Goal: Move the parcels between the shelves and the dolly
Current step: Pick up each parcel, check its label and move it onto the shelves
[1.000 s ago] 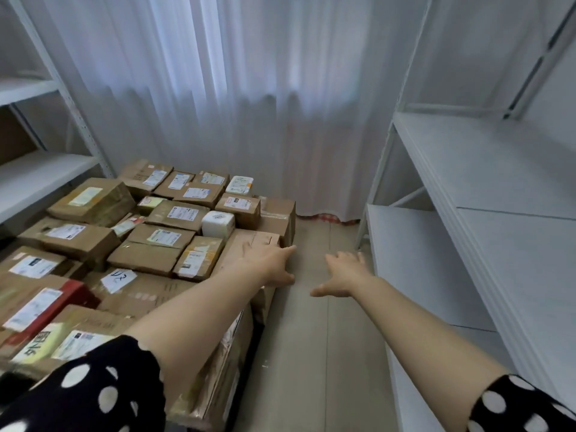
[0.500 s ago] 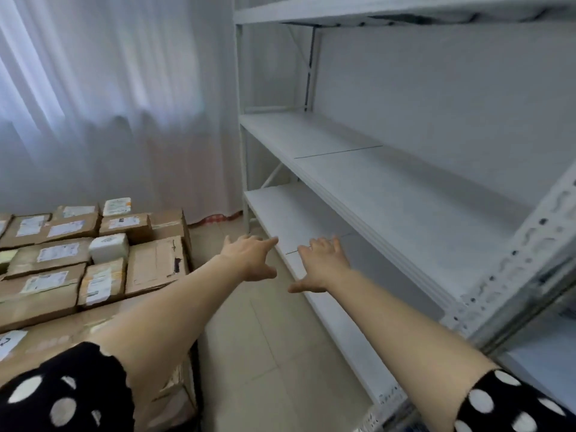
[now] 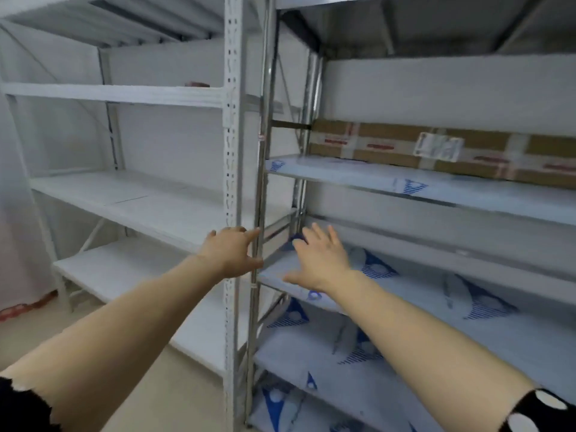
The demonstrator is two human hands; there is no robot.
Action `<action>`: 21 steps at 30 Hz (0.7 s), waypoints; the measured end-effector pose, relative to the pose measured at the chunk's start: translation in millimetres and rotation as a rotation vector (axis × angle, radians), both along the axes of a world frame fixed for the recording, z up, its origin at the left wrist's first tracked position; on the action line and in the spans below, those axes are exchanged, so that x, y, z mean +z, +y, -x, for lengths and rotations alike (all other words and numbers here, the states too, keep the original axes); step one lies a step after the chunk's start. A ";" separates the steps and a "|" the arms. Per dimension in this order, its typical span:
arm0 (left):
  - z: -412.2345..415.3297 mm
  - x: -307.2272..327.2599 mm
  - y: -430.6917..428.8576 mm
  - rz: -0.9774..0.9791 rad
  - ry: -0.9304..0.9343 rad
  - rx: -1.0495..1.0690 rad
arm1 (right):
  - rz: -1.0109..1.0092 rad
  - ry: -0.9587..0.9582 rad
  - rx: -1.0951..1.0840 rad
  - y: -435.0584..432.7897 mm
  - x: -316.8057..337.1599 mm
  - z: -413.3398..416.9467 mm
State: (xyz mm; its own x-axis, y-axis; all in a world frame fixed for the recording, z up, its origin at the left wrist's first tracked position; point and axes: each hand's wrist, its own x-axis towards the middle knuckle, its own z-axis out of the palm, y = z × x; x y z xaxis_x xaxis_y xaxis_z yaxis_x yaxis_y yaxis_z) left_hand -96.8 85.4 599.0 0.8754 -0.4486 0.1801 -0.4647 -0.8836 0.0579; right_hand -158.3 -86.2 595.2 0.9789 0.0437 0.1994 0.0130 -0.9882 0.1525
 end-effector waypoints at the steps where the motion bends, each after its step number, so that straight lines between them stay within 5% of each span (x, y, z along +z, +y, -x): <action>1: 22.1 10.8 -27.6 0.029 -0.019 -0.050 | 0.000 -0.028 -0.048 -25.5 11.3 30.3; 9: 178.1 107.9 -219.1 0.133 -0.194 -0.452 | -0.027 -0.281 -0.433 -186.6 108.7 215.9; 21: 290.1 161.0 -463.6 0.145 -0.287 -0.838 | -0.130 -0.455 -0.859 -382.6 143.9 378.0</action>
